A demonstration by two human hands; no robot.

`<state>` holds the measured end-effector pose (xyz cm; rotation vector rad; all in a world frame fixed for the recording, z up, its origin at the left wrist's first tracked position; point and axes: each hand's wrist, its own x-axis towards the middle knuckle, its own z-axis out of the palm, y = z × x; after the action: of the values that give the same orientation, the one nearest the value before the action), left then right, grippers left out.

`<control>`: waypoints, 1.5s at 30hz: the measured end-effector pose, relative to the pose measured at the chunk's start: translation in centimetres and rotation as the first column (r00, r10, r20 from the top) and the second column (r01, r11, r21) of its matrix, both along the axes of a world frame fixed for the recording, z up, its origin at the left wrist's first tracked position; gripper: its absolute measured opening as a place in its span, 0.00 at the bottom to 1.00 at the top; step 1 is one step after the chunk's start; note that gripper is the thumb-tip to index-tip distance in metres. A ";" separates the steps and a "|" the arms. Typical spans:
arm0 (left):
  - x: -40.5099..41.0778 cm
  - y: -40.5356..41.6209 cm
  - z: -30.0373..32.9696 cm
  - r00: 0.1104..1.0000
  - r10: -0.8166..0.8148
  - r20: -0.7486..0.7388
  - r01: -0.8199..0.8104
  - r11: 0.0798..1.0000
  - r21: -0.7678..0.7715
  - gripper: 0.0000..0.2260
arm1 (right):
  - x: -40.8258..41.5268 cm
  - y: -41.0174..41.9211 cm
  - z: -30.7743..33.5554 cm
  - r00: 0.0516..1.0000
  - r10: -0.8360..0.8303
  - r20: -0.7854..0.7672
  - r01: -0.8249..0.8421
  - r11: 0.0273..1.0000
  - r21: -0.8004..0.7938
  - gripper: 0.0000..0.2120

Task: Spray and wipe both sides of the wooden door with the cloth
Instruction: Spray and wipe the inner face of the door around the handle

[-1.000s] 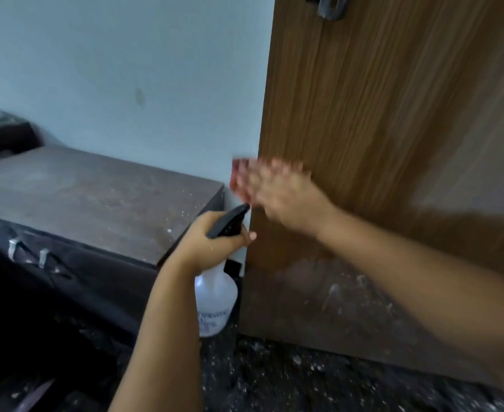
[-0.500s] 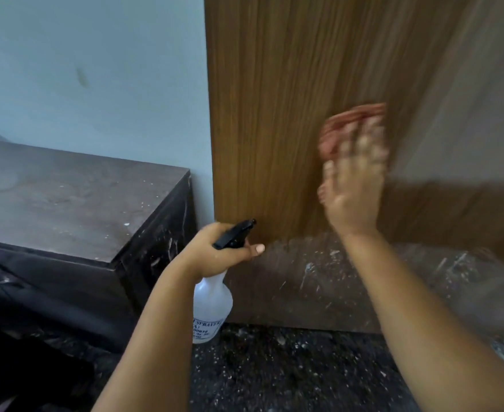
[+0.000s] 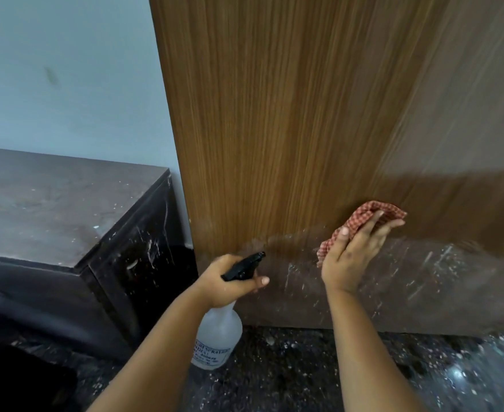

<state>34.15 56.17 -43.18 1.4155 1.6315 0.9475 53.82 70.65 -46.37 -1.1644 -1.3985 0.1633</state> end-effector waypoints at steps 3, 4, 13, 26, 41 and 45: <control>-1.2 -0.1 0.4 0.999 0.039 0.000 -0.039 0.992 0.121 0.19 | -0.9 0.5 0.3 0.984 -0.100 -0.149 0.099 0.995 -0.014 0.32; -1.4 -0.1 0.5 0.997 0.075 0.018 -0.077 0.985 0.153 0.21 | -1.8 0.3 0.0 0.982 -0.125 -0.145 0.124 0.992 -0.013 0.32; -1.7 1.0 1.3 0.972 0.119 0.201 -0.150 0.978 0.147 0.16 | -13.2 -6.0 -7.9 0.502 0.117 0.857 -0.423 0.898 0.125 0.26; -0.5 1.6 2.5 0.994 -0.064 0.087 0.038 0.962 0.270 0.19 | 4.9 5.0 -1.4 0.911 -0.277 -0.306 0.258 0.961 -0.102 0.44; 3.9 2.1 1.3 0.968 -0.234 0.086 0.206 0.946 0.250 0.20 | 7.6 5.8 -2.8 0.884 -0.276 -0.377 0.245 0.961 -0.128 0.38; 5.4 2.5 1.6 0.964 -0.253 0.083 0.226 0.942 0.247 0.16 | 8.2 5.8 -1.1 0.717 -0.365 -0.594 0.103 0.898 -0.427 0.29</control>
<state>39.56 58.68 -41.57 1.6453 1.2596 1.0829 62.07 76.50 -47.46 -1.3991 -0.5745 0.6187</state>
